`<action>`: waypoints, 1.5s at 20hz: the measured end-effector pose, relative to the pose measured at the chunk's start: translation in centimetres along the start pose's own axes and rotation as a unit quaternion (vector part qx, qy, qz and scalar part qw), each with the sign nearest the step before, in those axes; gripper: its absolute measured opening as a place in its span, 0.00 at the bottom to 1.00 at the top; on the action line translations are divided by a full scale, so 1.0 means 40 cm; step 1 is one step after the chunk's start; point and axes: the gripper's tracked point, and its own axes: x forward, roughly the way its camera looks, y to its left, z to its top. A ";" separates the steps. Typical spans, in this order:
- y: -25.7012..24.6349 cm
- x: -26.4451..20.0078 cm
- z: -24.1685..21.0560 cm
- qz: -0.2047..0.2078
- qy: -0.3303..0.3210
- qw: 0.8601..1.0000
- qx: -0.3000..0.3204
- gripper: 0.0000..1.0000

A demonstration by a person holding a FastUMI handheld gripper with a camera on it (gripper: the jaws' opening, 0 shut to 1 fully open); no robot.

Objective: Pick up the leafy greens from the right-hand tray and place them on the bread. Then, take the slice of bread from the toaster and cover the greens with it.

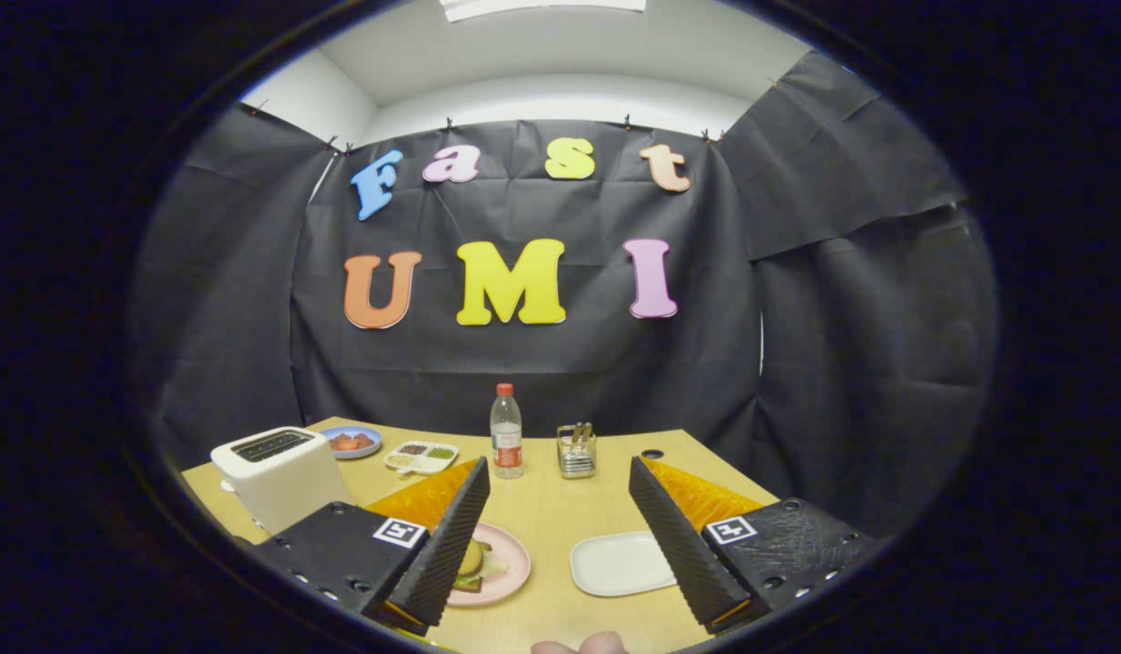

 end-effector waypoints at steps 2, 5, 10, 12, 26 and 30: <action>-0.025 -0.027 0.015 -0.007 -0.008 1.000 0.004 0.96; -0.048 -0.048 0.022 -0.014 -0.012 1.000 0.008 0.96; -0.037 -0.060 0.050 -0.002 -0.028 1.000 0.008 0.96; -0.030 -0.062 0.058 0.005 -0.034 0.999 0.005 0.96; 0.087 -0.045 0.055 0.073 -0.037 0.996 -0.033 0.95; 0.122 -0.035 0.047 0.081 -0.024 0.996 -0.017 0.95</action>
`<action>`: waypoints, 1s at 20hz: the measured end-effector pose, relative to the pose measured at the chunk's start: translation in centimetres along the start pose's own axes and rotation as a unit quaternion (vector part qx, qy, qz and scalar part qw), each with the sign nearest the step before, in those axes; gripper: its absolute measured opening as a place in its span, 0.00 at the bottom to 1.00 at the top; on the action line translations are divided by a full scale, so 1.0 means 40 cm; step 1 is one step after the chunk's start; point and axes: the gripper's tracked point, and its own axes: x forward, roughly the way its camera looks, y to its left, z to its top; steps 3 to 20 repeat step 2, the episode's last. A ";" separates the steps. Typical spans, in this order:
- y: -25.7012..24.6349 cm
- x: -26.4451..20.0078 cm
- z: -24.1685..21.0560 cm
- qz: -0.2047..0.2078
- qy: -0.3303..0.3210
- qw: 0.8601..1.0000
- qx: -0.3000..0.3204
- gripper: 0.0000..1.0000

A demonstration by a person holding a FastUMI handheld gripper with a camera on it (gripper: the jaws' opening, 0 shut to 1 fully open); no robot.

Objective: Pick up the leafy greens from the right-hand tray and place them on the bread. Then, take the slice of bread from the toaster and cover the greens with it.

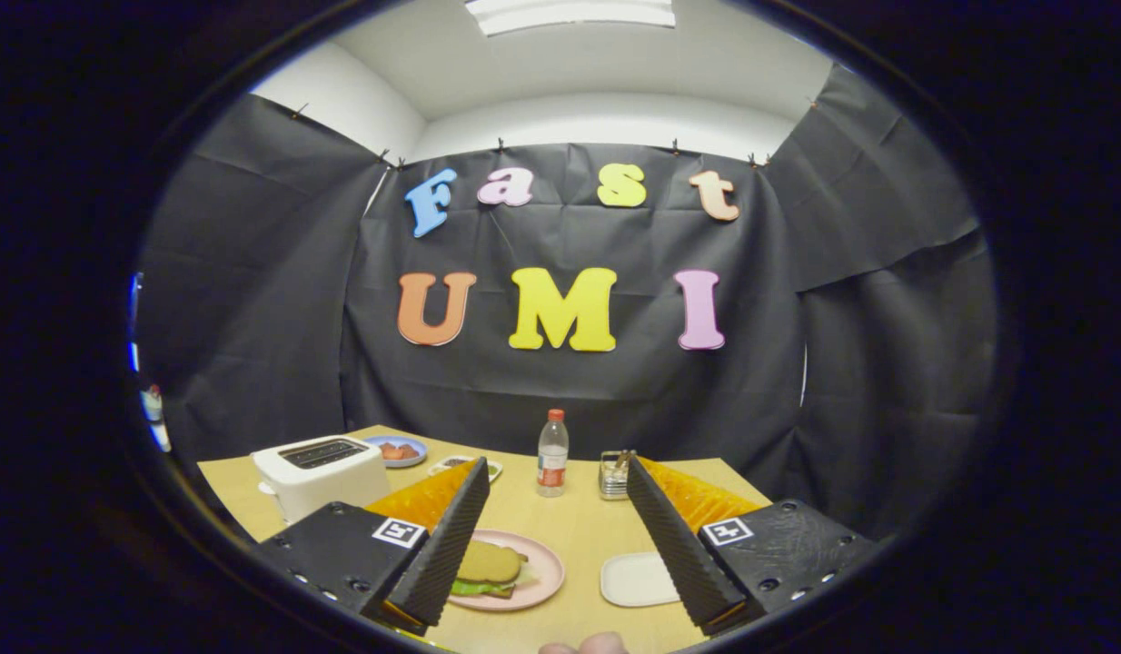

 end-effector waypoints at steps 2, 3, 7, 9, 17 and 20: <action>0.015 -0.006 0.009 0.000 -0.004 1.000 0.003 0.95; 0.015 -0.006 0.009 0.000 -0.004 1.000 0.003 0.95; 0.015 -0.006 0.009 0.000 -0.004 1.000 0.003 0.95; 0.015 -0.006 0.009 0.000 -0.004 1.000 0.003 0.95; 0.015 -0.006 0.009 0.000 -0.004 1.000 0.003 0.95; 0.015 -0.006 0.009 0.000 -0.004 1.000 0.003 0.95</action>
